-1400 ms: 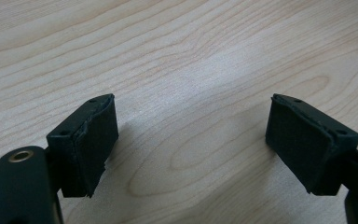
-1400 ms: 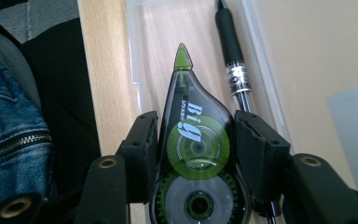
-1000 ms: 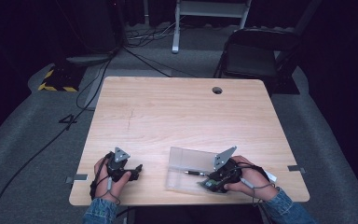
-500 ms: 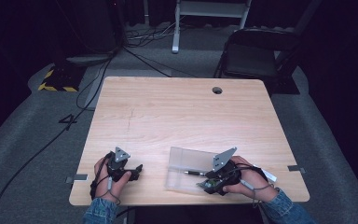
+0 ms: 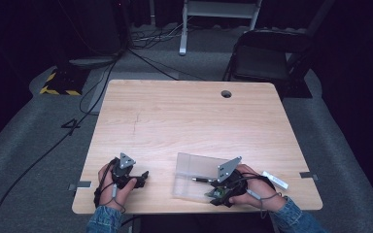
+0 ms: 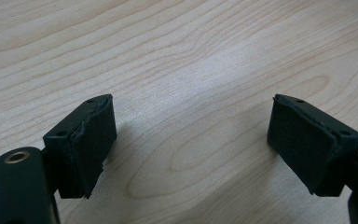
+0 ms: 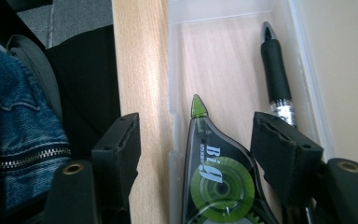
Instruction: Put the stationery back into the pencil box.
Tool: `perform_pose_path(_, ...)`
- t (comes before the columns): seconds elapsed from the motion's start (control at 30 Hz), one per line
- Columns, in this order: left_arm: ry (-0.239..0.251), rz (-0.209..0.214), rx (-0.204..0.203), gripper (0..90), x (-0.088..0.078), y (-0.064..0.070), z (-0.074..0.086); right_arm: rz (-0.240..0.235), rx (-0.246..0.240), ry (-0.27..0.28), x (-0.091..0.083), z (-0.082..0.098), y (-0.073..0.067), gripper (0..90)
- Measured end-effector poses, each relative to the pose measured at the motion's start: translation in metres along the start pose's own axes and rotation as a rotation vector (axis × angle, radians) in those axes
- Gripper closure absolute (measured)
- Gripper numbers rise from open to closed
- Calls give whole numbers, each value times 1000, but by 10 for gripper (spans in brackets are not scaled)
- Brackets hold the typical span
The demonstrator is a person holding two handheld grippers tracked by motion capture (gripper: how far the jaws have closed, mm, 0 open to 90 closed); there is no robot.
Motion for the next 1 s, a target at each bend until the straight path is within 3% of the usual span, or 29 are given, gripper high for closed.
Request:
perform_pose_path(0.37,-4,2,2,153,1,0,-1,31,5,39,-12,-2,1,346)
perform_pose_path(0.77,-3,2,3,148,4,-1,-4,147,46,137,-55,0,8,352)
perform_pose_path(1.0,-4,1,5,148,5,-2,-5,221,99,176,-80,8,14,373)
Point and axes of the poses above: each handheld gripper's, and its own axes: x roughly forward along the jaws, z roughly out of its underside, y roughly to its right, the point moved 3 cm from there along x, roughly forward along the jaws, and after that the axes turned 3 degrees about z, right-handed, at the moved point
